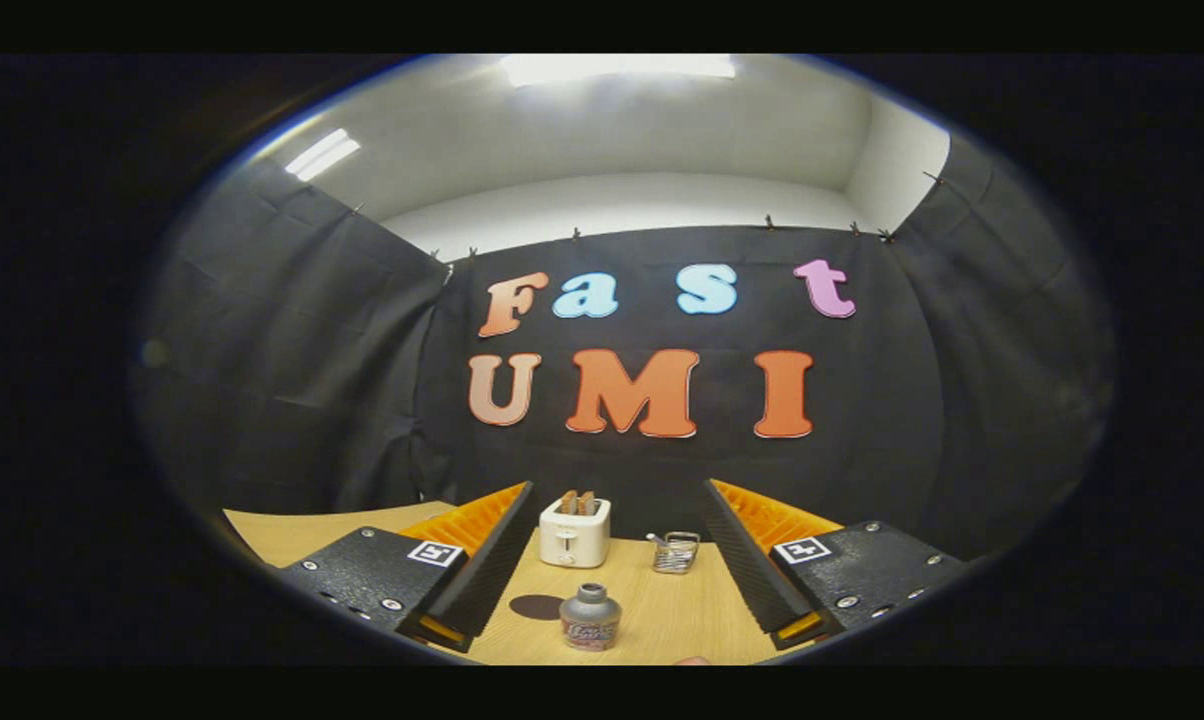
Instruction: Take the bottle from table, then pour the juice into the cup, finally place the bottle on the coaster
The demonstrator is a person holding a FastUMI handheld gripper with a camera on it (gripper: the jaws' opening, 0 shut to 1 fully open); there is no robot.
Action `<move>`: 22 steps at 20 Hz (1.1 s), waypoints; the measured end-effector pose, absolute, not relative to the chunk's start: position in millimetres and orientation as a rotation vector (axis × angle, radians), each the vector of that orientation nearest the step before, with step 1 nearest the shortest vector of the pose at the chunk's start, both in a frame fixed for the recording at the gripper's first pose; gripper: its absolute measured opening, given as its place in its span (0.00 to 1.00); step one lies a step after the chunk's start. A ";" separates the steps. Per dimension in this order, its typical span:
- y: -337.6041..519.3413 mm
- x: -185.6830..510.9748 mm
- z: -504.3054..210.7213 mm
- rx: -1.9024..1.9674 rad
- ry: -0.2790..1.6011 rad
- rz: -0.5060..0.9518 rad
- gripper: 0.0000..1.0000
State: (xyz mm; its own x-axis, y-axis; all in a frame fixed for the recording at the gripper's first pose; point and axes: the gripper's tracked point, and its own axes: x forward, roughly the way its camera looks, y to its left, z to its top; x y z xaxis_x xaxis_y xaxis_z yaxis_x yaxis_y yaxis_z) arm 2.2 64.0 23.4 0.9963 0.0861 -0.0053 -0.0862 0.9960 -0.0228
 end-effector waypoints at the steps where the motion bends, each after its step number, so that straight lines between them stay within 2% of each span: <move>1: 61.5 1.8 21.6 -0.026 0.008 0.078 0.97; 6: 69.9 4.2 -2.2 -0.013 0.038 0.085 0.97; 22: 82.4 12.7 -144.1 0.039 0.321 0.113 0.97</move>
